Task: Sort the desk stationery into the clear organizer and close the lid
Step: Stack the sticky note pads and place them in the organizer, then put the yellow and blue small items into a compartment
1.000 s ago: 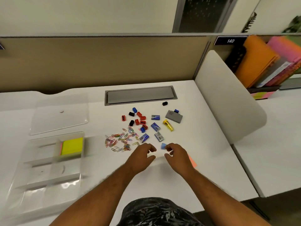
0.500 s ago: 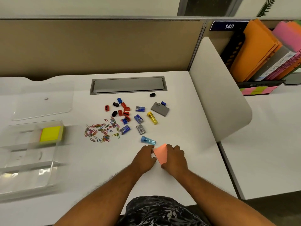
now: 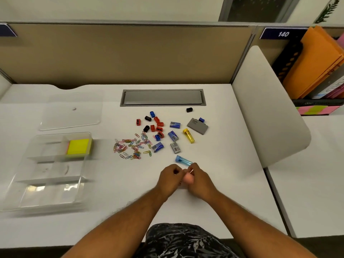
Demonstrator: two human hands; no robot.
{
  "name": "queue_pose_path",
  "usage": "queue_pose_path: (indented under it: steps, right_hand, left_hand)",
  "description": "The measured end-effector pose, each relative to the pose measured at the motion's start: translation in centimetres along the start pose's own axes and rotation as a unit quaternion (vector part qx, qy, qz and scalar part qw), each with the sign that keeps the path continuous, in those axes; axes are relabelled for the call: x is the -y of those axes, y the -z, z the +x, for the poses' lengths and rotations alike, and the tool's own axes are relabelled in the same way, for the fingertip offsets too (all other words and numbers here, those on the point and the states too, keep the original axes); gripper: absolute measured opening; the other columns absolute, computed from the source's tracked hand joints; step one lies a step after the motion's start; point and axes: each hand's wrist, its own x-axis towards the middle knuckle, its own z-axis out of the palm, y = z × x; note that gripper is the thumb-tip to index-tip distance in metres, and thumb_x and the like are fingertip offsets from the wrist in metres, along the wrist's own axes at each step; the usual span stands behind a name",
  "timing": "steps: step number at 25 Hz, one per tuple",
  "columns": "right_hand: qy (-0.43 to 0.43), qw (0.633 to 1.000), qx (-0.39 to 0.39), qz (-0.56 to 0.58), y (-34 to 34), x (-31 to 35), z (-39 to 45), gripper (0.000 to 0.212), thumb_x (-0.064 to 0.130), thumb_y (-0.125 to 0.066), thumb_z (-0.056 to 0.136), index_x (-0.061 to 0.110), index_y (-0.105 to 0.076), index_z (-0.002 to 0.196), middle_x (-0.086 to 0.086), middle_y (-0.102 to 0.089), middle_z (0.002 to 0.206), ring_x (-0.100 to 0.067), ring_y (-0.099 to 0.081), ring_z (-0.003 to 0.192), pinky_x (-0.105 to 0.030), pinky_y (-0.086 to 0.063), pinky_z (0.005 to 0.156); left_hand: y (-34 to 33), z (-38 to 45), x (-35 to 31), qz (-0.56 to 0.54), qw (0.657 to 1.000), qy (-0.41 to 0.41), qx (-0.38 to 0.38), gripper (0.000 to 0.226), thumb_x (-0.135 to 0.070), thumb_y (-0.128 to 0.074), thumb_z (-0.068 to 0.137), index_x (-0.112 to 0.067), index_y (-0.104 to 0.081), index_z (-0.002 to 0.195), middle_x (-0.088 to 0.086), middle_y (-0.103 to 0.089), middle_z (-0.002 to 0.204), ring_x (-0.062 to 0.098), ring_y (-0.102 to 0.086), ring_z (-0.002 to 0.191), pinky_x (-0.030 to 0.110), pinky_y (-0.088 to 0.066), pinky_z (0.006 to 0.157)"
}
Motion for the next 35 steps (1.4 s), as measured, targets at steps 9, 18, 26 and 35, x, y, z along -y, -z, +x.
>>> queue_pose_path:
  steps: [9, 18, 26, 35]
  right_hand:
    - [-0.029, 0.952, 0.03, 0.304, -5.8, 16.4, 2.9, 0.037, 0.005, -0.082, 0.083, 0.024, -0.065, 0.11, -0.008, -0.066, 0.112, -0.025, -0.07, 0.098, -0.037, -0.066, 0.075]
    - [-0.006, 0.941, 0.035, 0.338, -15.0, 29.1, 6.8, 0.013, -0.006, -0.073, 0.086, -0.003, -0.069, 0.099, -0.017, -0.07, 0.08, -0.023, -0.072, 0.069, -0.032, -0.061, 0.067]
    - [0.048, 0.981, -0.05, 0.18, -20.3, 35.6, 12.4, 0.018, 0.011, -0.076, 0.086, 0.02, -0.075, 0.101, 0.008, -0.074, 0.08, -0.012, -0.073, 0.076, -0.037, -0.063, 0.081]
    - [0.048, 0.99, -0.103, 0.089, -18.4, 29.8, 12.3, 0.016, 0.02, -0.074, 0.091, 0.026, -0.071, 0.106, 0.013, -0.07, 0.095, -0.01, -0.068, 0.088, -0.035, -0.06, 0.086]
  left_hand:
    - [19.2, -0.5, 4.0, -0.154, 0.975, -0.008, -0.158, 0.006, -0.017, -0.062, 0.097, -0.015, -0.062, 0.103, 0.01, -0.066, 0.101, 0.028, -0.066, 0.097, 0.036, -0.061, 0.068]
    - [35.7, 1.2, 8.5, -0.096, 0.958, -0.028, -0.268, 0.002, -0.021, -0.07, 0.089, -0.02, -0.068, 0.089, -0.004, -0.069, 0.087, 0.018, -0.063, 0.081, 0.032, -0.047, 0.073]
    - [44.1, 4.3, 10.4, 0.138, 0.939, -0.017, -0.314, 0.017, -0.021, -0.07, 0.088, -0.015, -0.076, 0.102, 0.004, -0.063, 0.114, 0.021, -0.062, 0.107, 0.026, -0.045, 0.087]
    - [38.1, 4.9, 8.0, 0.192, 0.939, -0.164, -0.232, 0.022, -0.011, -0.069, 0.083, -0.023, -0.069, 0.1, -0.007, -0.058, 0.11, 0.017, -0.053, 0.107, 0.027, -0.044, 0.086]
